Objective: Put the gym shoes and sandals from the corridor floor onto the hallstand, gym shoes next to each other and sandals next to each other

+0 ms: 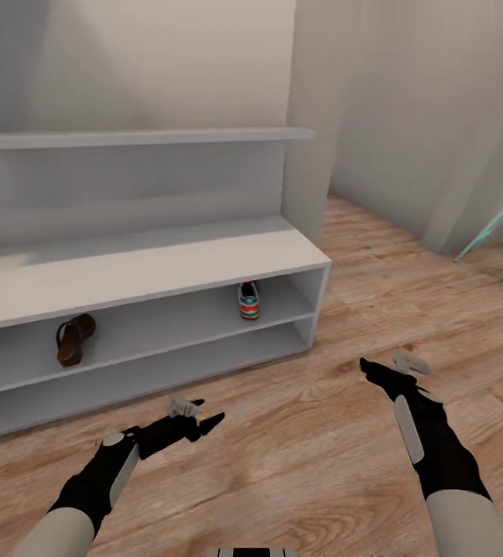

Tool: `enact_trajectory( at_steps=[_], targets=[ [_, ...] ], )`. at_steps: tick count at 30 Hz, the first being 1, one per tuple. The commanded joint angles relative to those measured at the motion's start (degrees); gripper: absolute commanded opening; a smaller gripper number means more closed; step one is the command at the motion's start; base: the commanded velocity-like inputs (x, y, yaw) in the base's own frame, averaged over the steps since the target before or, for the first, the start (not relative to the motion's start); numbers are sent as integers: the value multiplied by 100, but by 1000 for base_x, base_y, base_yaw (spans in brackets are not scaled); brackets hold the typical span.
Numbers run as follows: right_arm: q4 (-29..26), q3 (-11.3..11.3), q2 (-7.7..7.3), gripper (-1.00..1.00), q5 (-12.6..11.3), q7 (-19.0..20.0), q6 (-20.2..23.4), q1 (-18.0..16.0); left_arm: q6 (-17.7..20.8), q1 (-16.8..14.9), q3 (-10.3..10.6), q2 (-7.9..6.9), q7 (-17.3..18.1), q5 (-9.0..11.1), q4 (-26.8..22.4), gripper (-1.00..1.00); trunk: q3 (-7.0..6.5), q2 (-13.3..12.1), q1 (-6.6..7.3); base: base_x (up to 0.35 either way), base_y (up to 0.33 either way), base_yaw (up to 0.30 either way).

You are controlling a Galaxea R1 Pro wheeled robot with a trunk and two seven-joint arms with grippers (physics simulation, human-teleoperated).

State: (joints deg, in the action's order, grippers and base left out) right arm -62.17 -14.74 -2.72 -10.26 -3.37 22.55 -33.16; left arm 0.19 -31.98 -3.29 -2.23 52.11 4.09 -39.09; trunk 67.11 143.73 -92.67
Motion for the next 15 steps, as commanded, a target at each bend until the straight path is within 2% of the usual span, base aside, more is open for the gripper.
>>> enact_trajectory(
  at_steps=[1, 3, 4, 5, 12, 15],
  targets=[
    [86, 6, -1, 100, -58, -33, -13, -2, -58, 3, -7, 1, -94, 22, 182, 100, 0, 2, 2, 0, 0, -277],
    [568, 6, -5, 100, -54, -18, -290, 1, -498, 16, -7, 2, -426, 20, 815, 100, -7, 2, 2, 0, 0, -277],
    [1099, 5, -8, 100, -51, -18, -777, 2, -1149, 22, -8, 3, -761, 26, 1305, 100, -10, 2, 2, 0, 0, -277],
    [1226, 5, -9, 100, -49, -20, -928, 3, -1289, 23, -7, 3, -895, 28, 1403, 100, -13, 2, 2, 0, 0, -277],
    [1502, 22, 3, 100, -53, -23, -1199, 3, -1529, 25, -5, 35, -1722, 51, 1762, 100, -32, 2, 2, 0, 0, -279],
    [1704, 35, 5, 100, -54, -16, -1211, 3, -1542, 25, -5, 71, -1867, 55, 1817, 100, -35, 2, 2, 0, 0, -287]
  ],
)
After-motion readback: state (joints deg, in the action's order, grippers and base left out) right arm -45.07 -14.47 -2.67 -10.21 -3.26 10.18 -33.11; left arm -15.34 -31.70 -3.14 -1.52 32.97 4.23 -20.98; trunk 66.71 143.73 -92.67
